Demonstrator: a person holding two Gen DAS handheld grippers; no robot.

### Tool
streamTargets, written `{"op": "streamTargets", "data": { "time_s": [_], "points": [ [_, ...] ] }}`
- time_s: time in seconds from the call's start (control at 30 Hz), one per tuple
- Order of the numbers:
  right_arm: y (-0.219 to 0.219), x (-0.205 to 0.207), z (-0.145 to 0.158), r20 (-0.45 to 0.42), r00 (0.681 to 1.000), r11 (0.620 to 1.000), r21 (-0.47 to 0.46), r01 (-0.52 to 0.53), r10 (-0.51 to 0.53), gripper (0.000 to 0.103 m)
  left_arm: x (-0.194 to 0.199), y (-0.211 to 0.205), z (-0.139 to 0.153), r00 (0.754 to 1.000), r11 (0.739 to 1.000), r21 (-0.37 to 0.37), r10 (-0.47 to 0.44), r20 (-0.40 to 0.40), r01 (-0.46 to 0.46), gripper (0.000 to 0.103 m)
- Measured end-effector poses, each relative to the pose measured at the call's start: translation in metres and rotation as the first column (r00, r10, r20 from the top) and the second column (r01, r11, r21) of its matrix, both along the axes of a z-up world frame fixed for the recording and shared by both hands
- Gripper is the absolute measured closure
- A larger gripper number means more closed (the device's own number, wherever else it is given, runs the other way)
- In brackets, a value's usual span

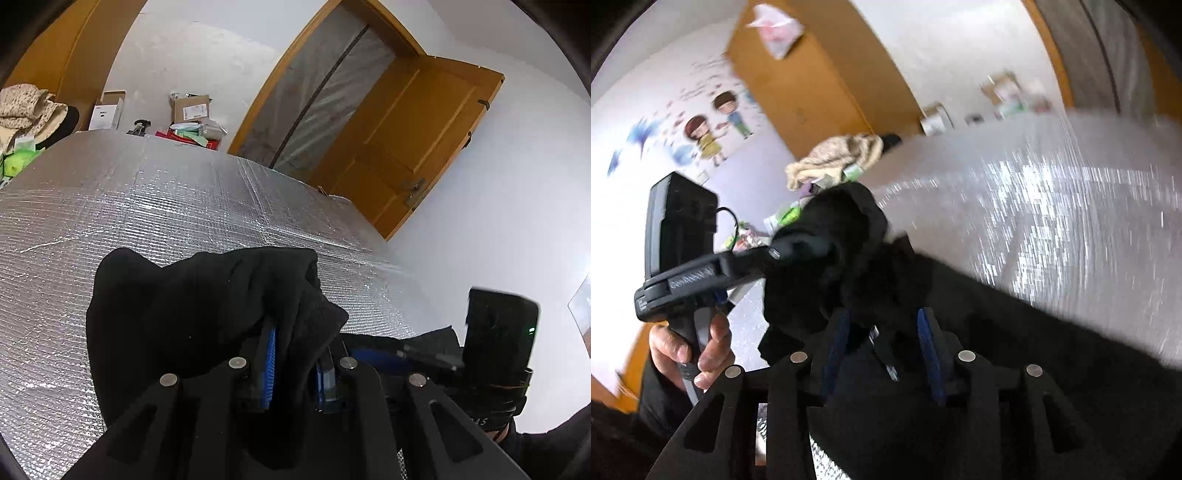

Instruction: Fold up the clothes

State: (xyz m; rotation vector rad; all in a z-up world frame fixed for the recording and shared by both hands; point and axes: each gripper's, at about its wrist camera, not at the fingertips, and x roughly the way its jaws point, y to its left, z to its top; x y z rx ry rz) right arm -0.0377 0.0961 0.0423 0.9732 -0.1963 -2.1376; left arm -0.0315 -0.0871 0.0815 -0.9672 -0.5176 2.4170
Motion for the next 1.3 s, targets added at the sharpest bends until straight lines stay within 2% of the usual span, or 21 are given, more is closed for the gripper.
{"op": "streamTargets", "data": {
  "time_s": [0.13,0.3,0.4,0.53,0.6,0.63,0.67,0.8,0.87,1.03,1.1,1.2,1.3],
  "points": [
    [-0.024,0.005,0.005,-0.087,0.993,0.993,0.097,-0.067,0.076,0.062,-0.001,-0.005,0.005,1.000,1.000,-0.004,-0.001,0.003,0.001,0.086],
    [-0.055,0.011,0.011,-0.181,0.967,0.965,0.222,-0.137,0.179,0.062,0.000,-0.008,0.008,1.000,1.000,-0.007,-0.009,0.010,0.009,0.086],
    [-0.058,0.008,0.004,-0.194,0.961,0.955,0.260,-0.145,0.199,0.062,-0.001,-0.007,0.008,1.000,1.000,-0.013,-0.016,0.011,0.017,0.086],
    [-0.054,0.003,0.004,-0.206,0.963,0.967,0.219,-0.130,0.176,0.063,0.001,-0.006,0.007,0.999,0.999,-0.031,-0.032,0.013,0.033,0.086],
    [-0.045,-0.014,0.001,-0.141,0.984,0.983,0.163,-0.086,0.110,0.075,0.005,-0.005,0.007,0.999,0.998,-0.044,-0.038,0.012,0.039,0.086],
    [-0.040,-0.022,-0.001,-0.108,0.991,0.989,0.138,-0.062,0.078,0.086,0.007,-0.006,0.007,0.999,0.998,-0.047,-0.042,0.011,0.043,0.086],
    [-0.035,-0.028,-0.003,-0.084,0.995,0.992,0.120,-0.038,0.048,0.089,0.009,-0.006,0.007,0.999,0.998,-0.048,-0.046,0.011,0.047,0.086],
    [-0.017,-0.055,-0.012,0.014,0.998,0.996,0.055,0.064,-0.065,0.089,0.012,-0.006,0.002,0.998,0.997,-0.059,-0.054,0.025,0.055,0.086],
    [-0.015,-0.057,-0.015,0.034,0.996,0.996,0.046,0.078,-0.080,0.089,0.010,-0.002,-0.002,0.997,0.996,-0.059,-0.062,0.039,0.064,0.086],
    [-0.007,-0.071,-0.028,0.124,0.980,0.988,0.034,0.150,-0.153,0.083,-0.003,0.023,-0.013,0.991,0.991,-0.071,-0.110,0.073,0.115,0.082],
    [0.000,-0.076,-0.035,0.160,0.970,0.983,0.040,0.181,-0.185,0.078,-0.005,0.032,-0.016,0.989,0.989,-0.089,-0.112,0.092,0.120,0.078],
    [0.009,-0.076,-0.040,0.181,0.963,0.980,0.037,0.197,-0.200,0.072,0.003,0.040,-0.011,0.989,0.986,-0.086,-0.137,0.045,0.141,0.070],
    [0.019,-0.074,-0.039,0.172,0.962,0.978,0.032,0.208,-0.211,0.071,0.013,0.034,-0.003,0.989,0.988,-0.037,-0.149,-0.016,0.148,0.068]
  ]
}}
